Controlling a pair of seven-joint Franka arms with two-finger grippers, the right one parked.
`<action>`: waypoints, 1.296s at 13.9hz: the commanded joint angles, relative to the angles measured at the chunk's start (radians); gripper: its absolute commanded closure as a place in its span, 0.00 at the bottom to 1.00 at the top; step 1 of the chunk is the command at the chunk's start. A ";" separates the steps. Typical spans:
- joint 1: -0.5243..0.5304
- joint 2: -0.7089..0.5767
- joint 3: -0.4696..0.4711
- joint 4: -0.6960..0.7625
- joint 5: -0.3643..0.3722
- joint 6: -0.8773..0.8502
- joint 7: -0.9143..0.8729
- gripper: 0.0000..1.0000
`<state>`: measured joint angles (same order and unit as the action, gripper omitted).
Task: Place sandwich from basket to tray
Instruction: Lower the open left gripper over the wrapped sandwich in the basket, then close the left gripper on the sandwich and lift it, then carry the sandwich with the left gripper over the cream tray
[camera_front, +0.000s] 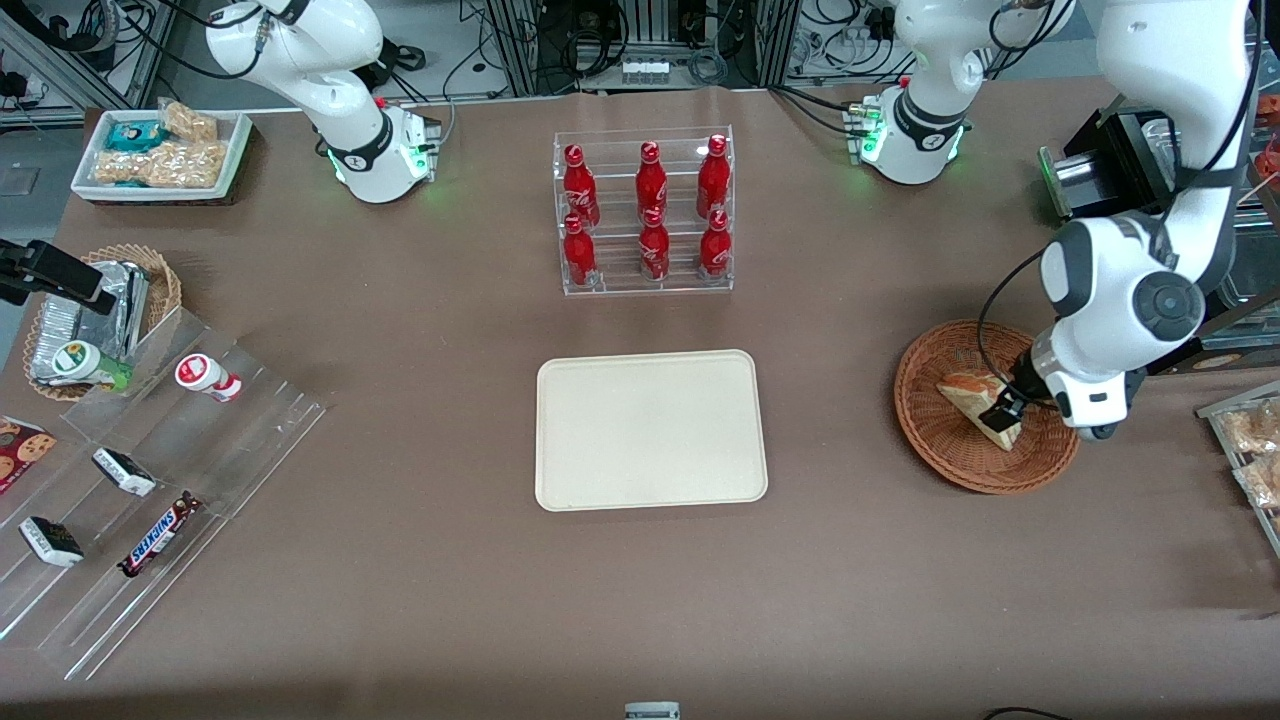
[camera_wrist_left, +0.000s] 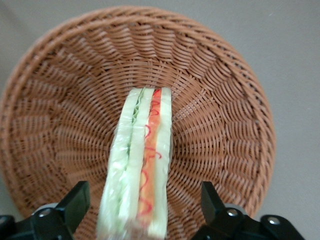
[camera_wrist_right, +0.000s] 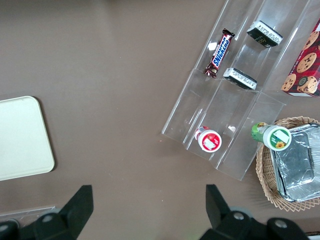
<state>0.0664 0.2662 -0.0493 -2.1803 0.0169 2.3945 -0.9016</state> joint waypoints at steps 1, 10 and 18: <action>-0.003 0.010 -0.001 -0.033 -0.009 0.040 -0.026 0.60; -0.042 -0.018 -0.078 0.229 -0.031 -0.333 0.026 0.94; -0.301 0.186 -0.213 0.492 -0.034 -0.330 -0.008 0.94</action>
<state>-0.1596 0.3574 -0.2719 -1.8164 -0.0244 2.0848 -0.8945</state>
